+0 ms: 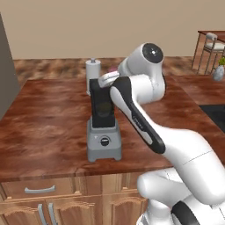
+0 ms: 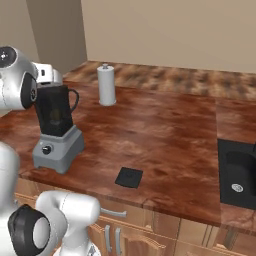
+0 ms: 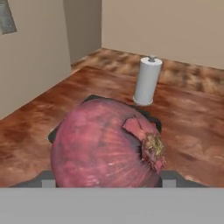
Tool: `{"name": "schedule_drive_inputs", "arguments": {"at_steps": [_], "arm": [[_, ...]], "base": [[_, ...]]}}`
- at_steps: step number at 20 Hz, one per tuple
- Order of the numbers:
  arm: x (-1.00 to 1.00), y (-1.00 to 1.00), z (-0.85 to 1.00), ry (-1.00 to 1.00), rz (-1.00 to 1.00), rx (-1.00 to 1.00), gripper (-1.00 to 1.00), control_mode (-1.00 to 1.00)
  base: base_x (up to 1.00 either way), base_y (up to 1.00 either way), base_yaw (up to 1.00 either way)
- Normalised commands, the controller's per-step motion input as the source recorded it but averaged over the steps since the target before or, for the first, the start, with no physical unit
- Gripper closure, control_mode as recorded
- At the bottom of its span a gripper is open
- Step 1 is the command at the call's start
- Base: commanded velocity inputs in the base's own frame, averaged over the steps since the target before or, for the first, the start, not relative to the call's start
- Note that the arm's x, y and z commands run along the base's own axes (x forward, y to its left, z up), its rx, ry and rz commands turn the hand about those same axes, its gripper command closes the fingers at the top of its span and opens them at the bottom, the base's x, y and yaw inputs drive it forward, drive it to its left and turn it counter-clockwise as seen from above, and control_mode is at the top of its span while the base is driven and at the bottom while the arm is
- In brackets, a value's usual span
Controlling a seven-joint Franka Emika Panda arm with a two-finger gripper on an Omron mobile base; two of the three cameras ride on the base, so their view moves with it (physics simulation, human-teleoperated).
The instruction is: Grab the lemon and onion from the fridge, place them in the blender, close the lid, and turn on the blender to create a marinade.
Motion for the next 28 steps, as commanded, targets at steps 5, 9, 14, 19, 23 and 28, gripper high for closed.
{"name": "schedule_drive_inputs", "arguments": {"at_steps": [5,9,14,19,23,28], "arm": [[0.57,0.17,-0.13,0.18,0.02,0.0,1.0,-1.0],[0.46,0.28,-0.25,0.15,0.01,0.0,1.0,-1.0],[0.33,0.12,-0.36,0.1,0.0,0.0,1.0,-1.0],[0.42,0.0,-0.28,0.07,0.0,0.0,1.0,-1.0],[0.49,0.01,-0.16,0.04,0.0,0.0,1.0,-1.0],[0.45,0.15,-0.24,0.0,0.0,0.0,1.0,-1.0]], "base": [[0.0,0.0,0.0],[0.0,0.0,0.0],[0.0,0.0,0.0],[0.0,0.0,0.0],[0.0,0.0,0.0],[0.0,0.0,0.0]]}}
